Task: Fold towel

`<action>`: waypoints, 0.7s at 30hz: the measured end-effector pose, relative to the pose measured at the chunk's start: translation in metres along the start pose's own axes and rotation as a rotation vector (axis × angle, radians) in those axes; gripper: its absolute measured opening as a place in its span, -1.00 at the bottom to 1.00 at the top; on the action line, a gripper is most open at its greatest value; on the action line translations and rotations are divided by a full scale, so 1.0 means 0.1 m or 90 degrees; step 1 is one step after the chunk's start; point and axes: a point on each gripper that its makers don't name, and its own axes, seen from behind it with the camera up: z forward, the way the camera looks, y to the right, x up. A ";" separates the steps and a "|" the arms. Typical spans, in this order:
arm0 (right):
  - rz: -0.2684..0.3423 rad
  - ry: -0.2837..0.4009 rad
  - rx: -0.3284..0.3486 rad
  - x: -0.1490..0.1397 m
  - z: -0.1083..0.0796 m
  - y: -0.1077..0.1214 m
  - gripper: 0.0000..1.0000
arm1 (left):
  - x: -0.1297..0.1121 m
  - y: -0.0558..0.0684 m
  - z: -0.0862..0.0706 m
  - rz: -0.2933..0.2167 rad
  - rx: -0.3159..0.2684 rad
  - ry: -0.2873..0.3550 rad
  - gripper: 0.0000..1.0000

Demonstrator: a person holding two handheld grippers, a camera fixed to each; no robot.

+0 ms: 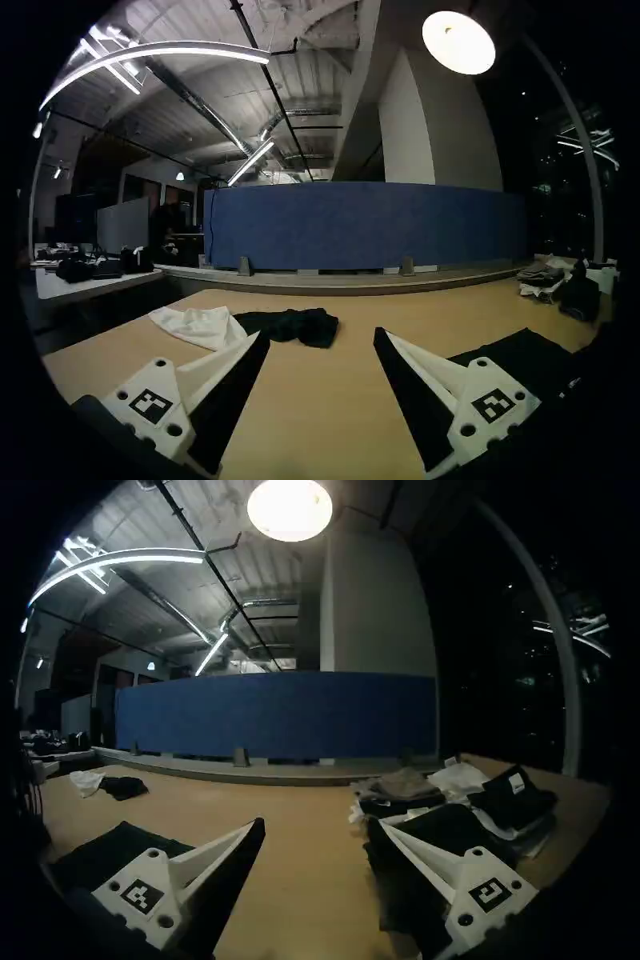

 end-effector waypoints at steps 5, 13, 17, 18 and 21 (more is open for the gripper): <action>0.000 0.000 0.000 0.00 0.00 0.00 1.00 | 0.00 0.00 -0.01 0.000 0.000 0.000 0.93; 0.000 0.000 0.000 0.01 0.01 0.00 1.00 | 0.00 0.00 -0.01 0.000 0.000 0.000 0.93; 0.000 0.000 0.000 0.00 0.01 0.00 1.00 | 0.00 0.01 -0.01 0.000 0.000 0.000 0.93; 0.000 0.000 0.000 0.00 0.02 0.00 1.00 | 0.00 0.01 -0.01 0.000 0.000 0.000 0.93; 0.000 0.000 0.000 0.00 0.02 0.00 1.00 | -0.01 0.01 -0.01 0.000 0.000 0.000 0.94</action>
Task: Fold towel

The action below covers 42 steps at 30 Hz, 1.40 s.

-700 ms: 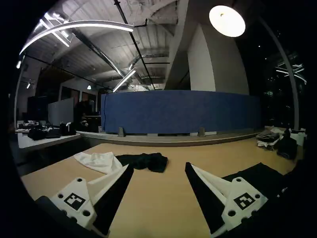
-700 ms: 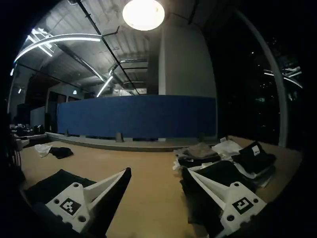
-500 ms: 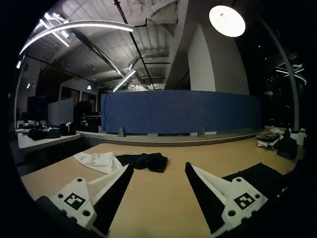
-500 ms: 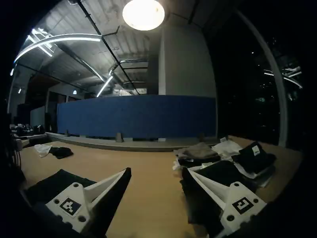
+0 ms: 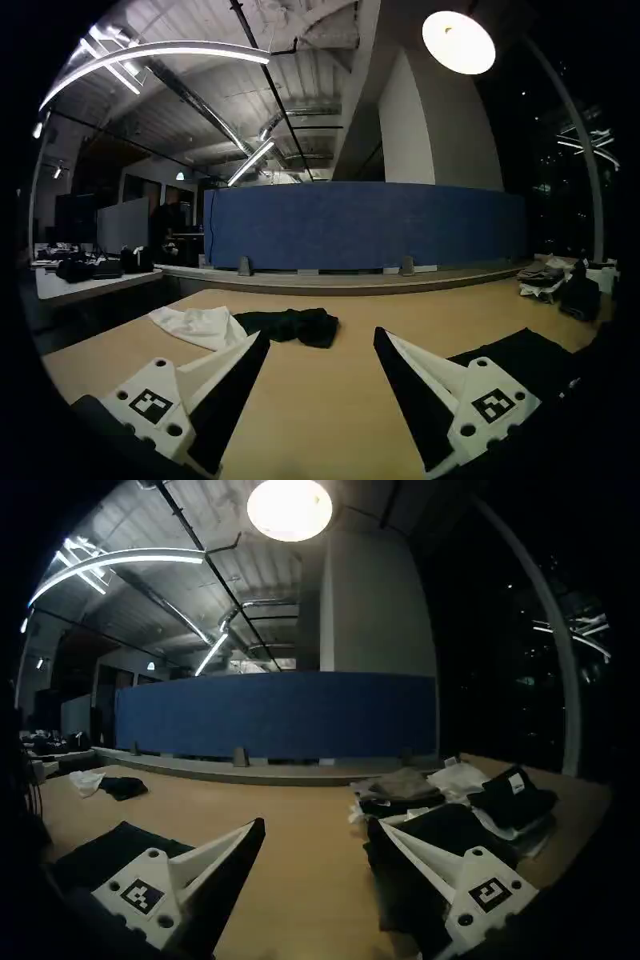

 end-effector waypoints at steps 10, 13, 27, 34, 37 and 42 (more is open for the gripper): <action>0.000 0.000 0.000 0.00 0.00 0.00 1.00 | 0.00 0.00 0.00 0.000 0.000 0.000 0.93; 0.000 0.000 0.000 0.00 0.00 0.00 1.00 | 0.00 0.00 0.00 0.000 0.000 0.000 0.93; 0.000 0.000 0.004 -0.01 -0.01 -0.01 1.00 | 0.00 0.01 0.00 0.000 -0.001 0.000 0.93; 0.000 0.000 0.005 0.00 0.00 -0.01 1.00 | -0.01 0.01 0.00 0.000 -0.001 0.000 0.94; 0.000 0.000 0.004 0.01 0.00 -0.02 1.00 | -0.01 0.01 0.00 0.000 -0.002 0.000 0.94; 0.000 -0.003 -0.003 0.01 -0.02 0.01 1.00 | -0.01 0.00 0.02 0.000 -0.002 0.001 0.94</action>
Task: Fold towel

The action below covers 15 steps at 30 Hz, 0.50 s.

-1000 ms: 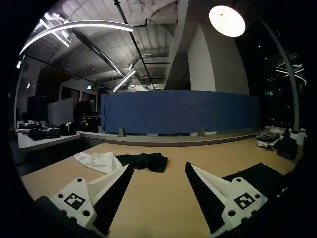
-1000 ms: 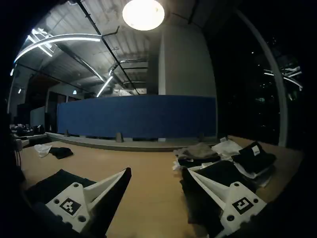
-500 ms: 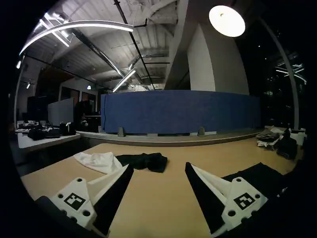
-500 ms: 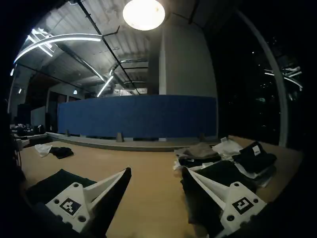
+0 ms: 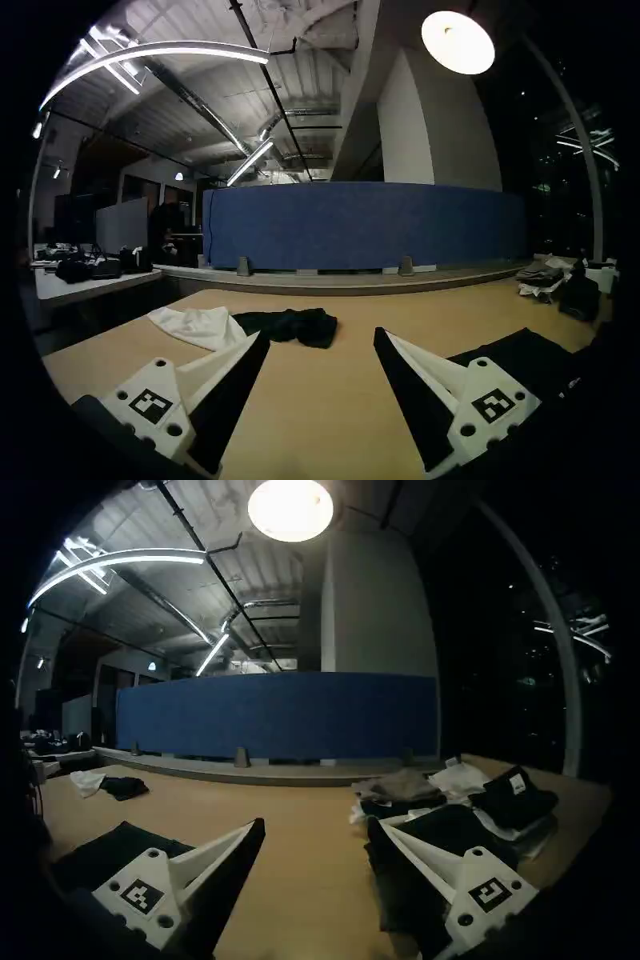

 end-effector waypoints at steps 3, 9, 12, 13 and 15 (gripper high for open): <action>-0.001 -0.018 -0.008 -0.01 -0.01 0.02 1.00 | 0.08 0.00 0.00 -0.001 0.000 0.008 0.94; 0.007 -0.016 0.002 0.38 -0.06 -0.03 1.00 | 0.57 -0.03 -0.01 -0.017 -0.001 0.028 0.93; 0.008 -0.015 0.003 0.67 -0.08 -0.04 1.00 | 0.90 -0.06 -0.02 -0.021 0.002 0.033 0.93; 0.005 -0.016 0.005 0.77 -0.09 -0.05 1.00 | 1.03 -0.06 -0.03 -0.021 0.002 0.036 0.93; -0.001 -0.016 0.009 0.98 -0.10 -0.06 1.00 | 1.29 -0.06 -0.06 -0.020 0.003 0.041 0.93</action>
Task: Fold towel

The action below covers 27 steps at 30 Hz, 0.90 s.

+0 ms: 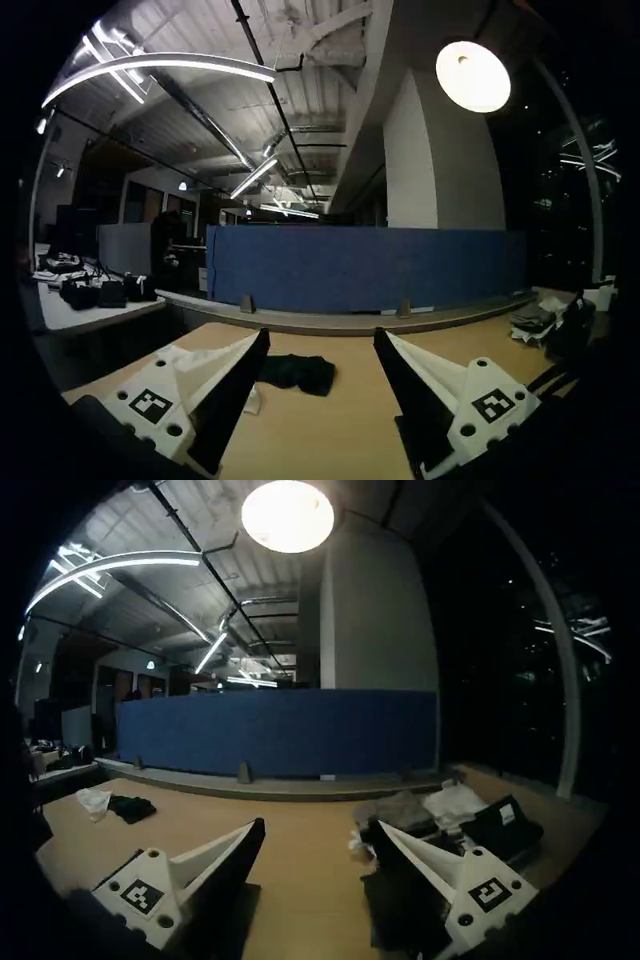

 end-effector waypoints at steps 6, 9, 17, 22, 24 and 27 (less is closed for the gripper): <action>-0.004 0.023 -0.002 0.66 -0.04 0.04 1.00 | 0.63 0.07 -0.01 -0.007 -0.005 0.009 0.94; -0.003 0.036 -0.009 0.90 -0.06 0.11 1.00 | 0.81 0.08 0.00 -0.017 -0.004 0.004 0.93; -0.007 0.037 -0.018 1.13 -0.09 0.21 1.00 | 0.94 0.14 0.01 -0.011 -0.010 -0.016 0.93; -0.008 0.020 -0.002 1.10 -0.10 0.15 1.00 | 0.94 0.16 0.01 0.004 -0.018 -0.027 0.94; -0.011 0.005 0.011 1.06 -0.10 0.10 1.00 | 0.92 0.20 0.01 0.012 -0.029 -0.039 0.94; -0.022 -0.023 0.040 0.98 -0.12 0.01 1.00 | 0.85 0.30 -0.01 0.030 -0.062 -0.065 0.93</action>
